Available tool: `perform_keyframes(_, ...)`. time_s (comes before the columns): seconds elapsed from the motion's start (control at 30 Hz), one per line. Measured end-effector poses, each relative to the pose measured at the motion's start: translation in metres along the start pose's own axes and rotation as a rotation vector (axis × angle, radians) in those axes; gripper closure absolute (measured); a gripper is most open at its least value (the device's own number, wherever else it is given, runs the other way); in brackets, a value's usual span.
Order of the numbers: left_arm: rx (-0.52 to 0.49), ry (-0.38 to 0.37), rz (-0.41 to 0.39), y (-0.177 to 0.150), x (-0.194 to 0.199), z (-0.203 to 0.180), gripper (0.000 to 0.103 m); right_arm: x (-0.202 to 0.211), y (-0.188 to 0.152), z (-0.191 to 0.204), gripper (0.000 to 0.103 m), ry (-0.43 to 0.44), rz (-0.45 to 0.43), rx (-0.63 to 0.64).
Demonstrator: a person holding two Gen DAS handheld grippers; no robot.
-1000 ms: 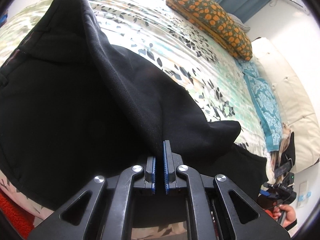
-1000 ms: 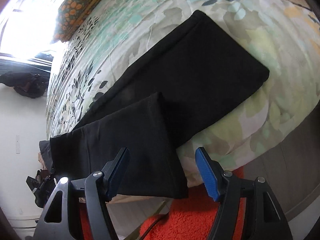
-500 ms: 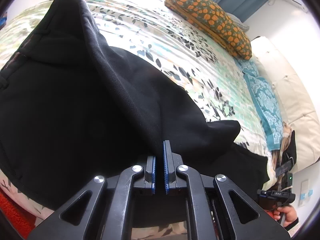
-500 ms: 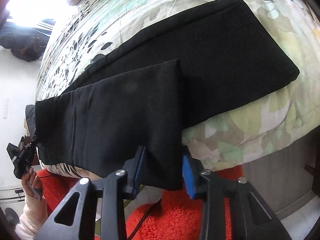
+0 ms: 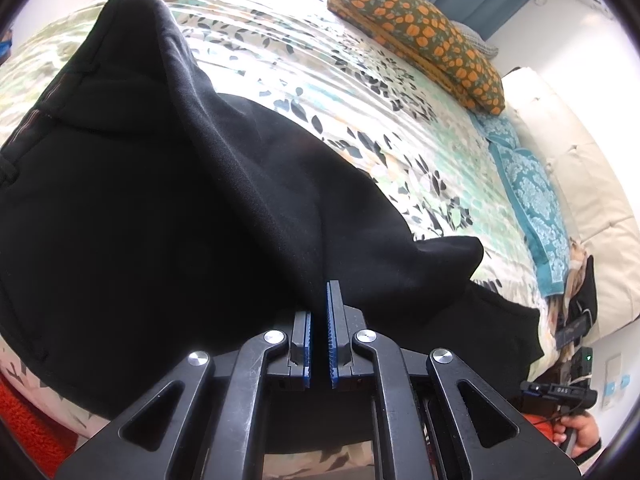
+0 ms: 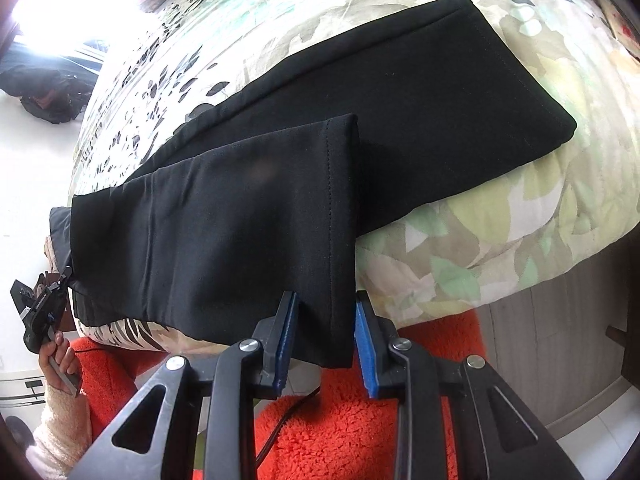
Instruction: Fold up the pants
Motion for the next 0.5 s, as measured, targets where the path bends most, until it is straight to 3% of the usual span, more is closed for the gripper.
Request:
perform_keyframes(0.1, -0.009, 0.002, -0.001, 0.0, 0.001, -0.002, 0.098, 0.004, -0.002, 0.002, 0.078, -0.014, -0.012, 0.024)
perform_keyframes(0.17, -0.032, 0.001, -0.01, 0.002, 0.006, -0.007, 0.098, 0.012, -0.003, 0.006, 0.086, -0.036, -0.033, 0.059)
perform_keyframes(0.33, -0.077, -0.009, -0.051, 0.01, 0.018, -0.021, 0.098, 0.05, 0.006, 0.01, 0.098, -0.035, -0.141, 0.087)
perform_keyframes(0.5, -0.064, -0.006, -0.037, 0.013, 0.012, -0.023, 0.099, 0.063, 0.03, 0.008, 0.1, -0.043, -0.176, 0.09)
Point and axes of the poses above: each gripper's, at about its wrist camera, not at the fingertips, and x roughly against the way its jaws point, z to its left, y to its top, the point moved 6 cm from there along -x, roughly the way its jaws point, and after that the axes turned 10 degrees about -z, right-handed, at the moved point
